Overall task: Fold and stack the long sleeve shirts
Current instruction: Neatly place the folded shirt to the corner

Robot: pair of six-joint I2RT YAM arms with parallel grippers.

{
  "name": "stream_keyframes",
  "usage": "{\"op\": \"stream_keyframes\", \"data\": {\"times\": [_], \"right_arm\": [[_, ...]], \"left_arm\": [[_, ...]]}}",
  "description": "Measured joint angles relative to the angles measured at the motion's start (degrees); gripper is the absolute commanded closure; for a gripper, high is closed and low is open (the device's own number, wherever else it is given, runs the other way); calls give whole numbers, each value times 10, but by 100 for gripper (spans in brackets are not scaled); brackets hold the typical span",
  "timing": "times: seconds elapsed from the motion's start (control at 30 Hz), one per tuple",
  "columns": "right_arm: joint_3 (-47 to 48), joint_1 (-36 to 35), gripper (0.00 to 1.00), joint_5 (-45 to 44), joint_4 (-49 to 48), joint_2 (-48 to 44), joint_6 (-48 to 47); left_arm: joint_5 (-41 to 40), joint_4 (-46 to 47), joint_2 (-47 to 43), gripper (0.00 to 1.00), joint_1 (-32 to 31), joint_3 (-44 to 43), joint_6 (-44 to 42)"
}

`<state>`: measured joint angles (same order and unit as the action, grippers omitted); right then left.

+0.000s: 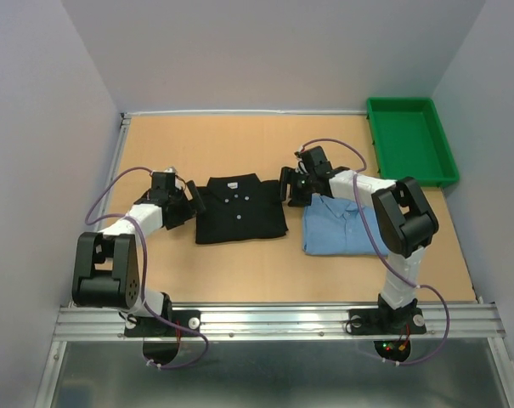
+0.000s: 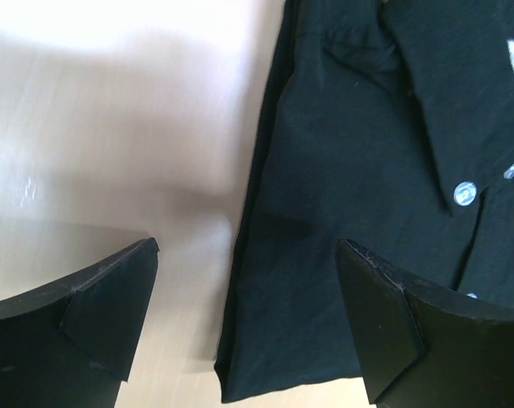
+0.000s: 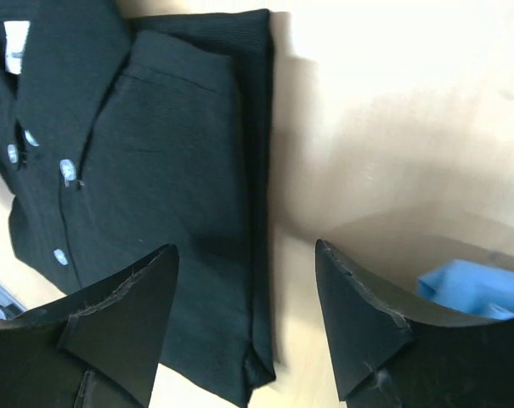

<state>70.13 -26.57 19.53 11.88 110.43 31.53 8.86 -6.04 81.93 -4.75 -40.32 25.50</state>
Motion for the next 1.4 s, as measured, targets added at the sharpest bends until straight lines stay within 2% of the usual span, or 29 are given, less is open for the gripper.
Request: {"op": "stream_keyframes", "data": {"times": [0.3, 0.37, 0.4, 0.63, 0.7, 0.77, 0.8, 0.87, 1.03, 1.07, 1.1, 1.4], "right_arm": [[9, -12, 41, 20, -33, 23, 9], [9, -14, 45, 22, -38, 27, 13], [9, -14, 51, 23, -40, 29, 14], [9, -14, 66, 26, -45, 40, 17], [9, -14, 72, 26, -45, 41, 17], [9, -14, 73, 26, -45, 41, 16], [9, -15, 77, 26, -44, 41, 17], [9, -16, 80, 26, -44, 42, 16], [9, -16, 99, 26, -44, 43, 13], [9, -16, 99, 26, -43, 43, 13], [9, -17, 99, 26, -43, 43, 12], [9, -28, 100, 9, -30, 30, 6]], "left_arm": [[33, 27, 38, 9, 1, -23, -13], [45, 36, 43, 11, 2, -24, -13], [52, 40, 45, 12, 3, -24, -12], [85, 58, 55, 32, 4, -18, -5], [94, 67, 61, 35, 4, -18, 0], [102, 75, 70, 43, 4, -18, 6], [103, 77, 73, 47, 5, -18, 7], [106, 81, 78, 59, 6, -19, 11], [106, 78, 89, 85, 7, -18, 16], [108, 77, 90, 97, 7, -18, 17], [108, 77, 90, 100, 7, -18, 19], [96, 46, 70, 100, -16, -18, 31]]}}
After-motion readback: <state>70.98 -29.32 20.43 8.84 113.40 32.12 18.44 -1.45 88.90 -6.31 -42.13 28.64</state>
